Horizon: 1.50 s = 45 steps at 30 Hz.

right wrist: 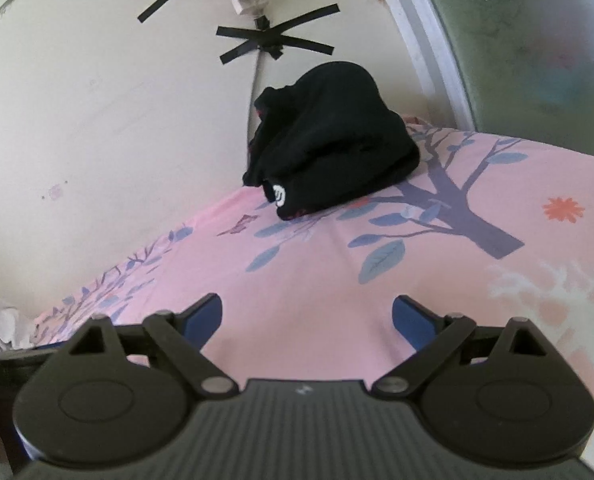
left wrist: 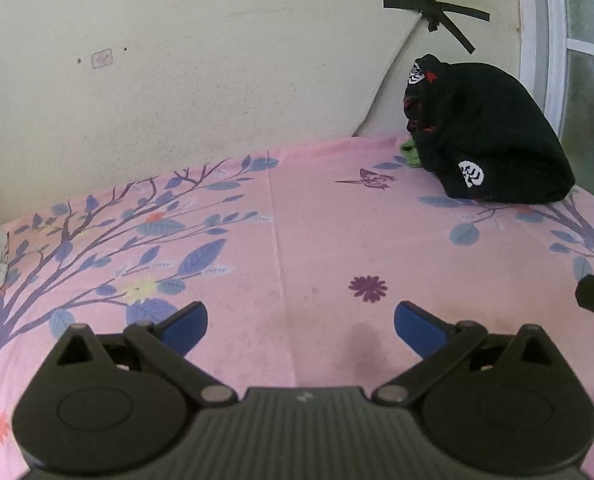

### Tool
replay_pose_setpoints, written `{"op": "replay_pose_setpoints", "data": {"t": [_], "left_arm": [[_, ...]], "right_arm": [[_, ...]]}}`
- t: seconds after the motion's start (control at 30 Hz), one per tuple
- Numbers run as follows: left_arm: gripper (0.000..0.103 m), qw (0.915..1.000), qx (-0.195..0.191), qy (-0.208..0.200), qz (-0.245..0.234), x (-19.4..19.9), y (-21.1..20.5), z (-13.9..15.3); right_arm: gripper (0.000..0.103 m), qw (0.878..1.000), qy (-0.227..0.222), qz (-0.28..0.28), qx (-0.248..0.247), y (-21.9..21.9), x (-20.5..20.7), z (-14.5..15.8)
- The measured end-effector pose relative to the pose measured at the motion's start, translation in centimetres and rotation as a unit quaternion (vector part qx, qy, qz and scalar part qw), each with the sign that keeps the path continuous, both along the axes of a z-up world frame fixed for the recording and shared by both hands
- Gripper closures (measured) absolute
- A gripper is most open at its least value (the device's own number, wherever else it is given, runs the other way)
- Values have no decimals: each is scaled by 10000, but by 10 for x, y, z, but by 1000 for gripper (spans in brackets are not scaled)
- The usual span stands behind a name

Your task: Fold small clothes

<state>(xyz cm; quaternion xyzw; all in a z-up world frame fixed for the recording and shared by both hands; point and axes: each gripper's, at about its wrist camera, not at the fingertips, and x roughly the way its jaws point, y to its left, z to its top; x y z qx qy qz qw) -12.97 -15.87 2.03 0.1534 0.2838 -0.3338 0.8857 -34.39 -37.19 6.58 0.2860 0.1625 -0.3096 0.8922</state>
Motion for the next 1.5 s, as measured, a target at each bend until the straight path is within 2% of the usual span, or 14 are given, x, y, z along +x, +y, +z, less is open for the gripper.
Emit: {"op": "replay_pose_setpoints", "data": {"t": [0.53, 0.87, 0.93, 1.13, 1.5], "left_arm": [[0, 9990, -224, 364, -154, 6, 7, -2], [0, 9984, -308, 379, -282, 4, 8, -1], [0, 9982, -347, 418, -266, 5, 9, -1], [0, 9976, -432, 498, -210, 9, 12, -1], [0, 9982, -452, 392, -93, 7, 13, 1]], "right_arm": [[12, 10000, 41, -40, 17, -2, 6, -3], [11, 10000, 33, 79, 27, -1, 7, -3], [6, 9997, 11, 219, 57, -1, 9, -3], [6, 9995, 59, 314, 25, 0, 16, -3], [6, 9992, -169, 320, 178, -5, 10, -4]]}}
